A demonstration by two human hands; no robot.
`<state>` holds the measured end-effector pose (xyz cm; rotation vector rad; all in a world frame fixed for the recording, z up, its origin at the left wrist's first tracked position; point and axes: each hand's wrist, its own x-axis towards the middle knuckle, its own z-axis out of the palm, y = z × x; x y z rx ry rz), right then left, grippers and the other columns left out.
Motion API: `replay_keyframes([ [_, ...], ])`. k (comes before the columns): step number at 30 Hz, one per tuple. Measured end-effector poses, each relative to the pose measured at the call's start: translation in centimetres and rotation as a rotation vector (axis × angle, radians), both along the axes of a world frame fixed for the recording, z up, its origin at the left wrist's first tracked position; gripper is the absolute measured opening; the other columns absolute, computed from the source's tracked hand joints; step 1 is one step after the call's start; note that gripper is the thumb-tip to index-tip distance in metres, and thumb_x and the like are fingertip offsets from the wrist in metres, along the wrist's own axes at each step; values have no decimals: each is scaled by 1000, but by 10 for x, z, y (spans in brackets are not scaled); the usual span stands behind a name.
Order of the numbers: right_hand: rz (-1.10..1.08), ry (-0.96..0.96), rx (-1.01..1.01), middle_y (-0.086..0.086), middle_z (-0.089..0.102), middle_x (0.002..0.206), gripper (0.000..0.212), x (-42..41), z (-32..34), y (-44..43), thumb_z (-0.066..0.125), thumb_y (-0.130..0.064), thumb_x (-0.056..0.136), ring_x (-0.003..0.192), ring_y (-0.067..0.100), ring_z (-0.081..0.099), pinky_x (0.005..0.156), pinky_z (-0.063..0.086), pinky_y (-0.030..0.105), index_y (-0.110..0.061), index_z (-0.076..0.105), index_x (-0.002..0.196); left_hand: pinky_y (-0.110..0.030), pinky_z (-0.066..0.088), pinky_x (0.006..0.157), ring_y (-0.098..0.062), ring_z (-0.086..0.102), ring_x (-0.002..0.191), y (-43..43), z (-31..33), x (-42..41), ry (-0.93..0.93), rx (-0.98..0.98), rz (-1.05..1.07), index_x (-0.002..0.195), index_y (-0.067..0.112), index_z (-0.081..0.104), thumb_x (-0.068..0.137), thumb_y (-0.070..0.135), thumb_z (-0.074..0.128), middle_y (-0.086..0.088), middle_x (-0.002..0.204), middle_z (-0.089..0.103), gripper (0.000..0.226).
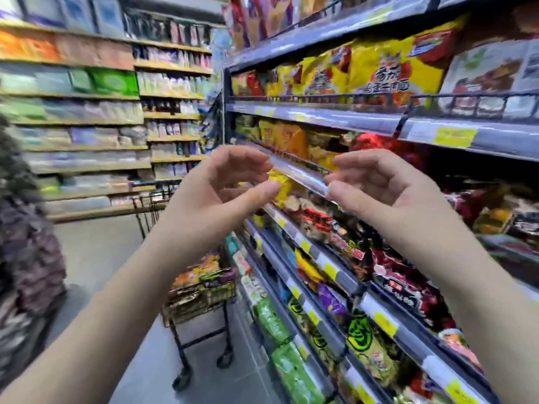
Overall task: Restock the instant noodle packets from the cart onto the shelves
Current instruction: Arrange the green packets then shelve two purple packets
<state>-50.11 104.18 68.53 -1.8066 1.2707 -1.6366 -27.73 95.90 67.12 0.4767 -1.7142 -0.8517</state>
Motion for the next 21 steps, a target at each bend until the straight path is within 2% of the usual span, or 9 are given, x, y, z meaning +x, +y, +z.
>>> replay_keyframes([
  [7,177,-24,68,1,77,105,38,84,-35,-127,77,-32,72,97,12,73,86,55,19,-23,68,108,-21,55,86,-12,70,106,-83,-37,92,-40,78,179,113,17,65,79,27,76,-3,114,73,37],
  [10,223,-18,100,0,77,105,41,119,-46,-189,78,-34,72,96,12,73,89,58,24,-23,68,110,-20,55,84,-14,70,107,-130,-51,131,-40,109,216,110,20,64,79,28,75,-4,113,73,34],
  [13,247,-8,141,-2,77,106,43,154,-57,-249,78,-37,73,98,12,72,91,56,25,-23,68,113,-18,54,83,-14,70,108,-181,-61,168,-47,159,256,114,16,64,80,29,75,-3,114,72,39],
  [17,243,-19,191,-2,76,106,41,190,-75,-320,79,-39,73,96,12,72,91,56,25,-26,69,110,-20,54,86,-13,70,106,-248,-74,206,-34,225,248,110,23,65,83,31,80,0,112,73,32],
  [21,221,-12,240,-5,76,107,42,209,-92,-378,78,-38,76,101,14,73,91,57,27,-25,68,115,-20,54,85,-7,71,102,-308,-93,227,-33,281,287,111,22,65,75,36,78,4,110,75,40],
])
